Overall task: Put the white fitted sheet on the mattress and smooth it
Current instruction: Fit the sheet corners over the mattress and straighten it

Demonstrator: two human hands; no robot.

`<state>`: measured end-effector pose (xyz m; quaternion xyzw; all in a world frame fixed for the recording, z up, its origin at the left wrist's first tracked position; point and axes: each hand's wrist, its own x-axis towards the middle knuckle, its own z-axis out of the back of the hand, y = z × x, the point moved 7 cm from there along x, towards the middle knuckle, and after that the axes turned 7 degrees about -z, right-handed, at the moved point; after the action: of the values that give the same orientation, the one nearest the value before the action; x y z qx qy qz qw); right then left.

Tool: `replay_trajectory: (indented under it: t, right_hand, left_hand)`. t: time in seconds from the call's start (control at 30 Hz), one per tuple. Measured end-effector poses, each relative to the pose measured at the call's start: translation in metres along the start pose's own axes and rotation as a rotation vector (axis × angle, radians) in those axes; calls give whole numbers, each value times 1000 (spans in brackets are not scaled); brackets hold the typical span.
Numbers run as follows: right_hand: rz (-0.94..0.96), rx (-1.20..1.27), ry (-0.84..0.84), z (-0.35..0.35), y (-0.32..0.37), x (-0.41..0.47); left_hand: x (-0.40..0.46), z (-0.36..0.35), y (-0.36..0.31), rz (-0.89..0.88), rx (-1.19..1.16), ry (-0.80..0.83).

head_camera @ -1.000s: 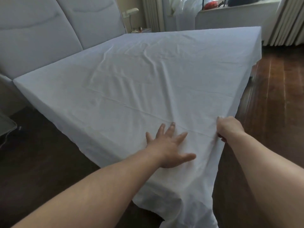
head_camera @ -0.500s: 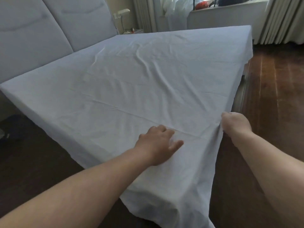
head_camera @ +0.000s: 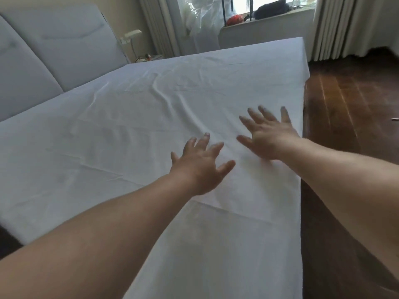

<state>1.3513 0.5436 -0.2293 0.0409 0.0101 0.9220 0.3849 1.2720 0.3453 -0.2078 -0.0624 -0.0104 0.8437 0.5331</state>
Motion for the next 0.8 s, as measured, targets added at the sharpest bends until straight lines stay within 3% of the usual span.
replay_trajectory:
  t: [0.07,0.13,0.2,0.23,0.3,0.37,0.43,0.53,0.57,0.7,0.73,0.8]
  right_hand:
    - [-149,76,223,-29,-28,-1]
    - [-389,142,217,-40,-73,-11]
    - [-713,567,379,-52,-110,-35]
    - [-768,721,444,-58,-115,-47]
    - [-747,571,335,-45,-118,-63]
    - [-658,406,60,-16,-103,-84]
    - [-461,506,-92,1,-60,-110]
    - [-171,421,49,-32,8,-159]
    - [-196,394,83,-45,11,-177]
    - [-624,550,280,-42,-15,-248]
    - [-640,582,282,-36,-10,-262]
    - [-506,616,111,-9,16,-295]
  left_hand:
    - [2,-17,4,2,-5,77]
    - [-5,-38,9,3,13,145]
    - [-14,-46,12,-10,37,156]
    - [-17,-46,14,-8,36,157]
    - [-21,-41,13,-1,17,159]
    - [-28,-32,2,-34,6,110]
    - [-45,-31,-13,-66,-27,67]
    - [-90,-55,-40,-111,-30,163]
    - [-108,-62,-49,-131,-10,184]
    - [-190,-65,-82,-299,5,247]
    - [-210,-66,-90,-377,9,275]
    - [-246,-62,-102,-525,-45,290]
